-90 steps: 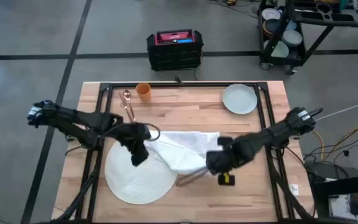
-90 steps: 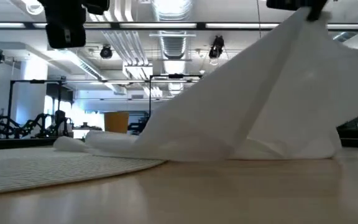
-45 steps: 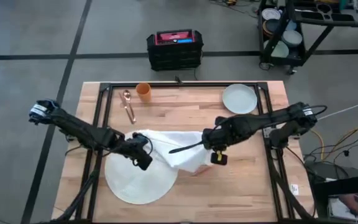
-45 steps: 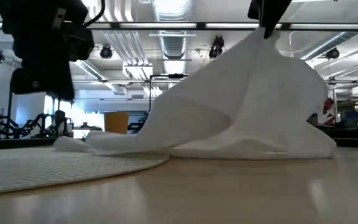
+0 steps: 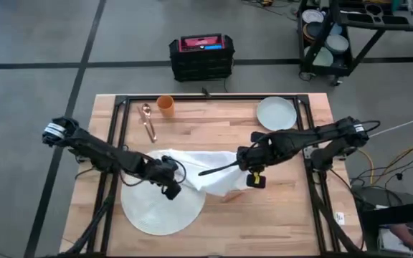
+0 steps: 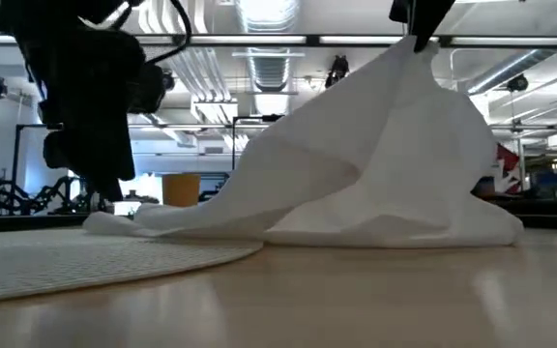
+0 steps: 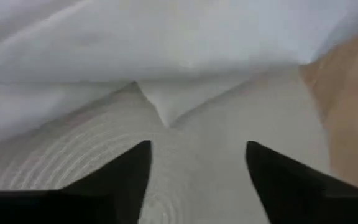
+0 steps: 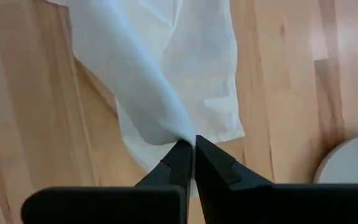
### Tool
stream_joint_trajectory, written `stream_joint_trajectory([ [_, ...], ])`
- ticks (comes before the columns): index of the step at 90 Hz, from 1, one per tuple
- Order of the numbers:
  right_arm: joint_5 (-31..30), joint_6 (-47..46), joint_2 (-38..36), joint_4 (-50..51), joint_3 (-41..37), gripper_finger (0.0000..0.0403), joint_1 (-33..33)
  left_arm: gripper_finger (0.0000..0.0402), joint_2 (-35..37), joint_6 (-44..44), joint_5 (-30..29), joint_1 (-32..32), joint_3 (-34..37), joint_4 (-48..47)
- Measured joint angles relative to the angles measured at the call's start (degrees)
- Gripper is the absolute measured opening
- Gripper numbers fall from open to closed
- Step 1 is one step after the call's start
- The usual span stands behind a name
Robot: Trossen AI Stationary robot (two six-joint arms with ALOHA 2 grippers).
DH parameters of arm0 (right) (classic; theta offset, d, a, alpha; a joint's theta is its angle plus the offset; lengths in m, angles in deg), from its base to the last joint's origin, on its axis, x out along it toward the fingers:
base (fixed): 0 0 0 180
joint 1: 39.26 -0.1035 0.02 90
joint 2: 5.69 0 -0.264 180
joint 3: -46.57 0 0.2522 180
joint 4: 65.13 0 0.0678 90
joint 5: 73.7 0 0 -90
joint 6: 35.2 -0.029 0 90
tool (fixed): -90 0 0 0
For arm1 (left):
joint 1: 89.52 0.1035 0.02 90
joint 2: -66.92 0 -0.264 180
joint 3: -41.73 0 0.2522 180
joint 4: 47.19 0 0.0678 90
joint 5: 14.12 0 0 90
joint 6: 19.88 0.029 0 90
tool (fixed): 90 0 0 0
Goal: Set table place
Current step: Fold the white napkin
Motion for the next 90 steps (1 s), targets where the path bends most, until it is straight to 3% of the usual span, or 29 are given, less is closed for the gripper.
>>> stream_joint_trajectory([
  [14, -0.43, 0.52, -0.19, 0.0, 0.0, 0.0, 0.0, 0.0304, -6.64, -0.3, 0.02, 0.07, -2.22, 0.21],
  [33, -0.43, 0.95, -0.45, -0.02, 0.0, 0.0, 0.0, 0.0281, -11.9, -0.11, -1.69, 0.39, -7.25, -1.26],
  [58, -0.42, 2.62, -0.61, -0.09, 0.0, 0.0, 0.0, 0.0275, -12.01, 3.34, -6.2, 1.56, -12.65, -9.52],
  [90, -0.21, 2.1, -0.61, -0.08, 0.0, 0.0, 0.67, 0.0275, -13.66, 5.75, -7.49, 1.59, -12.14, -7.91],
])
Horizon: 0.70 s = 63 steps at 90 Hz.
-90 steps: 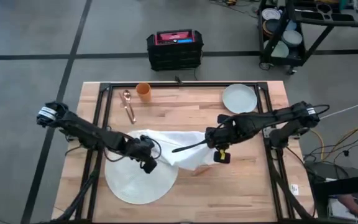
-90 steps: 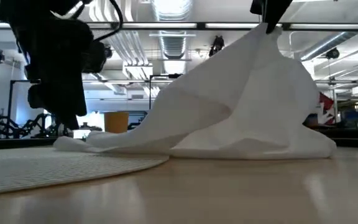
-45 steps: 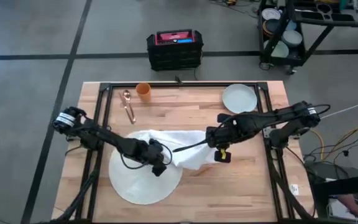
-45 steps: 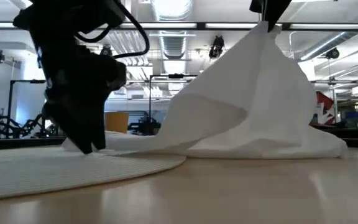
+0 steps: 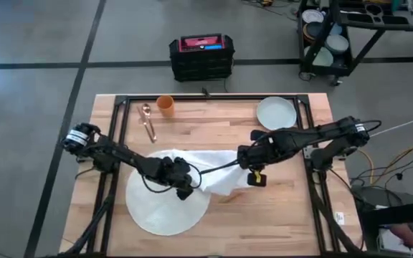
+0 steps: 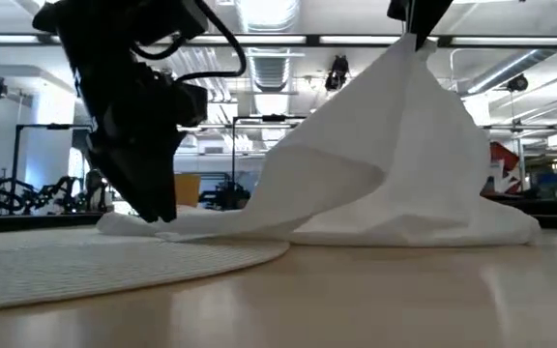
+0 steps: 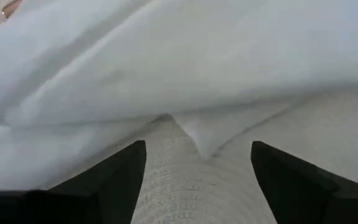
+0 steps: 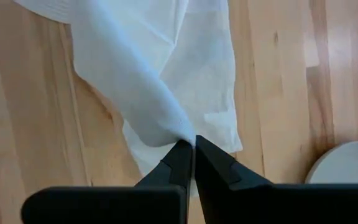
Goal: Set table place
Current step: Fold the white napkin
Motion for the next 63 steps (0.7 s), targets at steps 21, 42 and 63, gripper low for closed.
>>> stream_joint_trajectory([
  [21, 0.26, -0.13, 0.0, 0.07, 0.0, 0.0, 1.41, 0.0282, -2.3, 1.49, 0.3, 0.0, 0.27, 4.54],
  [42, 0.26, -0.11, -0.43, 0.12, 0.0, 0.0, 3.36, 0.0274, -5.25, 1.65, -1.15, 0.21, 0.23, 7.52],
  [63, 0.24, 0.06, -0.74, 0.09, 0.21, 0.0, 4.71, 0.013, -6.79, 4.53, -4.52, 0.37, -0.15, 7.32],
])
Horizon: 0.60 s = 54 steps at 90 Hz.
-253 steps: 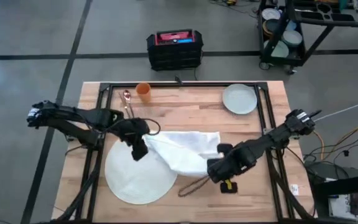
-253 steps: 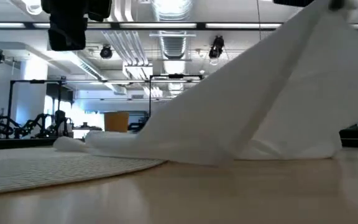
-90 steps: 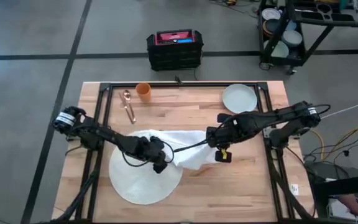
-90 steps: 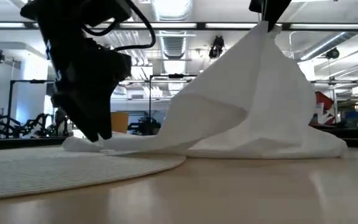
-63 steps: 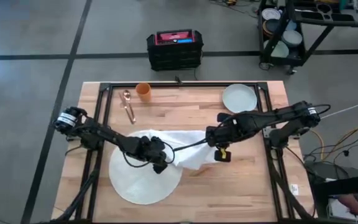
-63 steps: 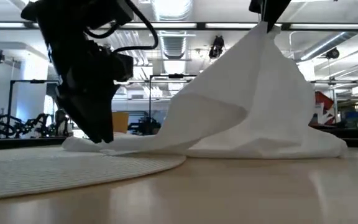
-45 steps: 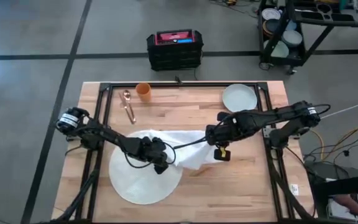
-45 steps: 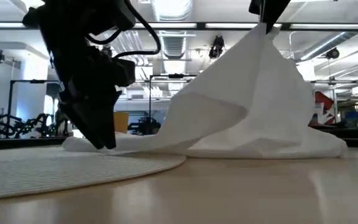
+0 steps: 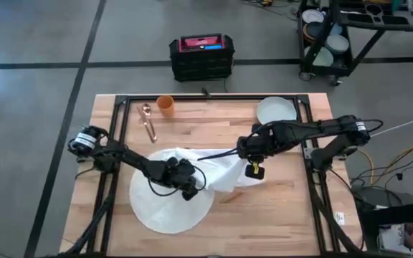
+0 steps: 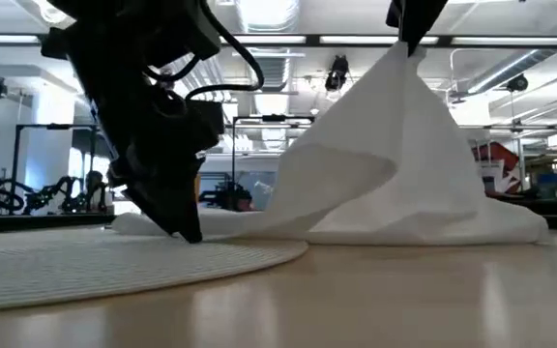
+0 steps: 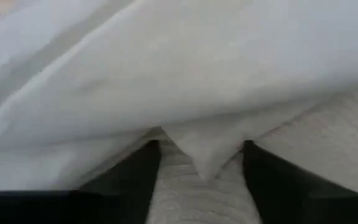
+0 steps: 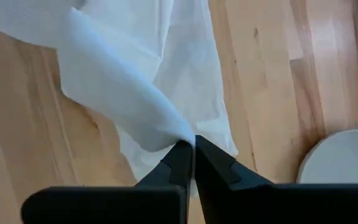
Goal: Set table place
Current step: Fold the white napkin
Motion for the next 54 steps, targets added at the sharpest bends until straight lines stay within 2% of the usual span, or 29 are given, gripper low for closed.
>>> stream_joint_trajectory([
  [5, 0.01, 0.01, 0.0, -0.07, 0.21, 0.0, 0.34, 0.0052, 0.64, 0.19, 0.19, 0.07, -0.01, 0.04],
  [10, 0.0, 0.0, 0.0, -0.14, 0.43, 0.0, 0.68, 0.0021, 1.43, 0.39, 0.91, 0.15, 0.07, 0.05],
  [20, -0.44, -0.11, 0.0, -0.15, 0.53, 0.0, 1.23, 0.0005, 2.85, 0.14, 2.23, 0.09, 0.19, -1.49],
  [36, -0.5, 0.02, 0.0, -0.16, 0.68, 0.0, 2.35, 0.0002, 7.15, -0.29, 4.65, -0.12, 0.25, -2.52],
  [54, -0.49, 0.44, 0.0, -0.13, 0.68, 0.0, 3.14, 0.0001, 10.94, 0.33, 3.79, -0.1, 0.25, -7.31],
])
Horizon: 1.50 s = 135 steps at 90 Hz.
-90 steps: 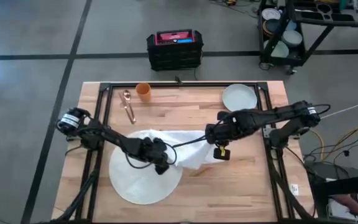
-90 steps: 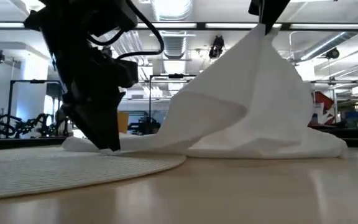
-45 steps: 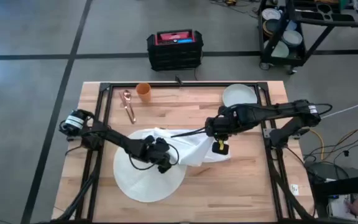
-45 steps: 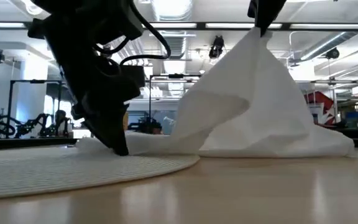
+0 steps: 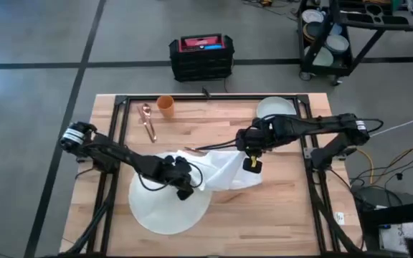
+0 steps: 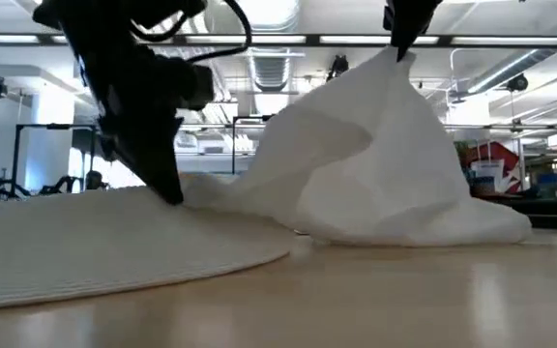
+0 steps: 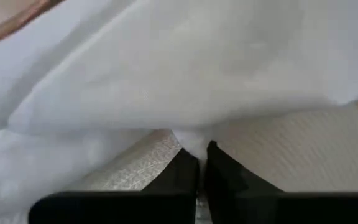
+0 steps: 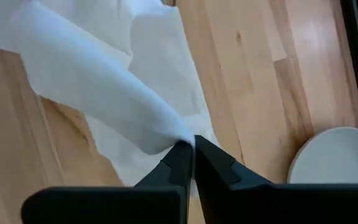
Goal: Set table place
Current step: Fold the white napkin
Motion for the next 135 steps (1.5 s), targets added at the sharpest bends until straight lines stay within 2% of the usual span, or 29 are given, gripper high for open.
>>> stream_joint_trajectory([
  [11, -0.06, 0.02, 0.0, 0.04, 0.0, 0.0, 0.11, 0.0001, 0.44, 0.66, -0.84, 0.08, 0.1, -5.48],
  [25, -0.06, 0.02, 0.0, 0.04, 0.0, 0.0, 0.11, 0.0011, -0.1, 1.22, -0.24, -0.01, 1.87, -7.56],
  [49, -0.01, -0.04, 0.0, 0.93, 0.0, 0.0, 0.11, 0.0004, 0.3, 2.13, 0.84, -0.01, 3.14, -7.83],
  [63, -0.01, -0.03, 0.0, 5.97, 0.0, 0.0, 0.11, 0.0006, 1.64, 5.15, 1.97, -0.01, 1.09, -7.9],
  [76, -0.05, 0.66, 0.0, 9.97, 0.0, 0.0, 0.11, 0.0006, 2.13, 7.69, -0.71, 0.01, 0.69, -7.88],
  [86, -0.05, 0.7, -0.08, 10.04, 0.0, 0.0, 0.11, 0.0006, 1.27, 7.46, -3.12, 0.02, 1.97, -7.48],
  [101, -0.48, 0.48, -0.78, 10.15, 0.0, 0.0, 0.11, 0.0003, -0.42, 6.55, 0.72, 0.02, 4.61, -7.35],
  [116, -1.5, 0.46, -1.77, 10.12, 0.0, 0.0, 0.11, 0.0002, -0.12, 4.4, -0.09, 0.1, 5.25, -6.8],
  [126, -1.59, 0.15, -2.1, 10.37, 0.0, 0.0, 0.11, 0.0018, -0.07, 3.91, 0.37, 0.36, 5.27, -5.08],
  [135, -1.63, -0.06, -2.1, 10.41, 0.0, 0.0, 0.11, 0.0051, -0.07, 3.22, 1.95, 0.32, 5.31, -3.33],
])
